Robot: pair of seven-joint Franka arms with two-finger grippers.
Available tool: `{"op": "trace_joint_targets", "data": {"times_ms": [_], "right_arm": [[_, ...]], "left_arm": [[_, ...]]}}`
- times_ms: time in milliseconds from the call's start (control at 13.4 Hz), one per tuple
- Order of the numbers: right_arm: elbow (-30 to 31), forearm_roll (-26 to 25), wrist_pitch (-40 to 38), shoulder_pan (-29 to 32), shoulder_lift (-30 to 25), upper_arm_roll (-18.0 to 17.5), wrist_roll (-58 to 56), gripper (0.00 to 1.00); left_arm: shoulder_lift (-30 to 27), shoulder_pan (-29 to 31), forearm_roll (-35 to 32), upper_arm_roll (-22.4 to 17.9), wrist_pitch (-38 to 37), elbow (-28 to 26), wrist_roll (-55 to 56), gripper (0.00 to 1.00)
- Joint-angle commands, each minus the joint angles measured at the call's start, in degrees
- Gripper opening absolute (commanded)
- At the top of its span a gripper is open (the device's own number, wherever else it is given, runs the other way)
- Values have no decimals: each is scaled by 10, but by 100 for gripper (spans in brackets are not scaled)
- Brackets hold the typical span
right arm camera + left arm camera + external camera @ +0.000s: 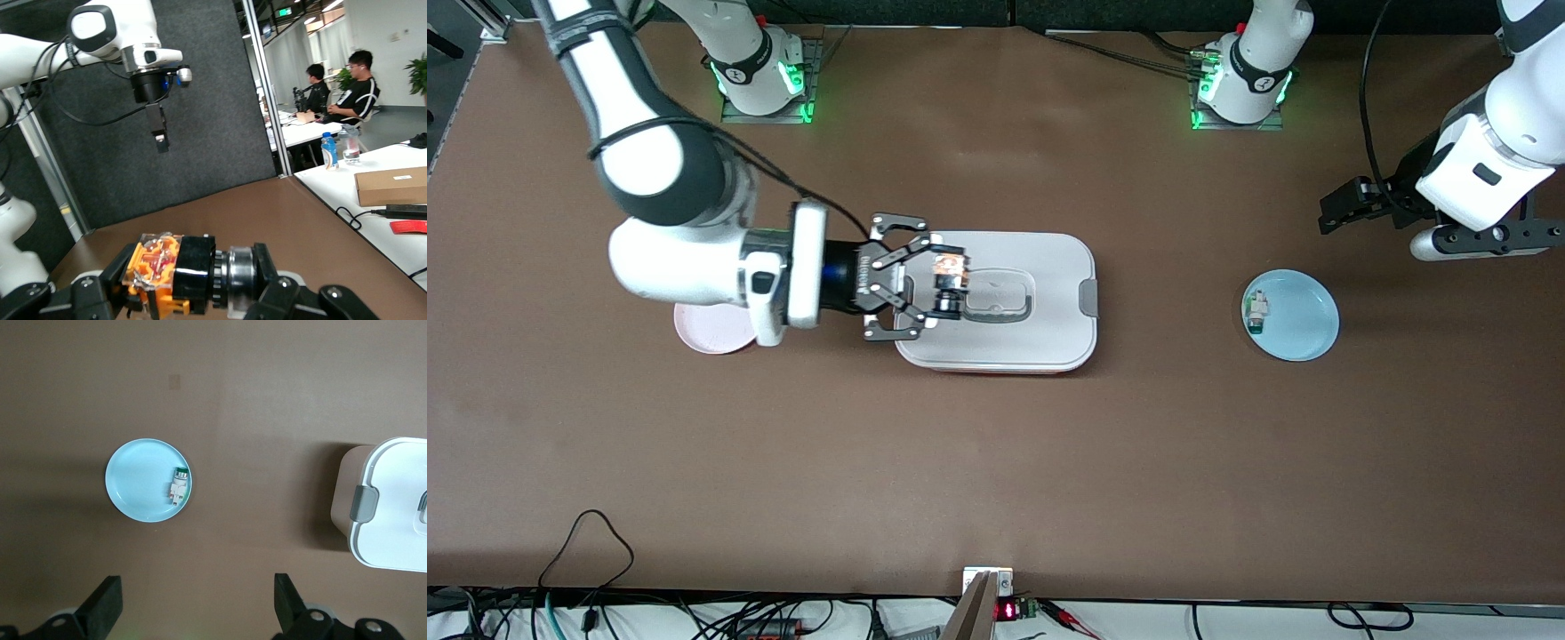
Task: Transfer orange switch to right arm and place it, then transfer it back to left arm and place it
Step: 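Hold the switch over the box while the left gripper approaches it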
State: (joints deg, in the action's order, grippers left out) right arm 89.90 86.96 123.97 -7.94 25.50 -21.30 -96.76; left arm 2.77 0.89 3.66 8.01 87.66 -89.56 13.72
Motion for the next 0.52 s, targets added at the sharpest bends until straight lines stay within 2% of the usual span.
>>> {"op": "trace_joint_targets", "data": {"times_ms": [0,223,447], "right_arm": [[-13,43,49,-36,7,0,-9,21],[-35,44,58,-59,23,-1,-4,21],[-47,44,83,-72,30,-1,-1,21]], "left_arm": [[3,4,76,1,-21,7,-13,100],[7,3,203,1,-50,-3,-12,100],[42,4,349,0,-60,-5,-9,100]]}}
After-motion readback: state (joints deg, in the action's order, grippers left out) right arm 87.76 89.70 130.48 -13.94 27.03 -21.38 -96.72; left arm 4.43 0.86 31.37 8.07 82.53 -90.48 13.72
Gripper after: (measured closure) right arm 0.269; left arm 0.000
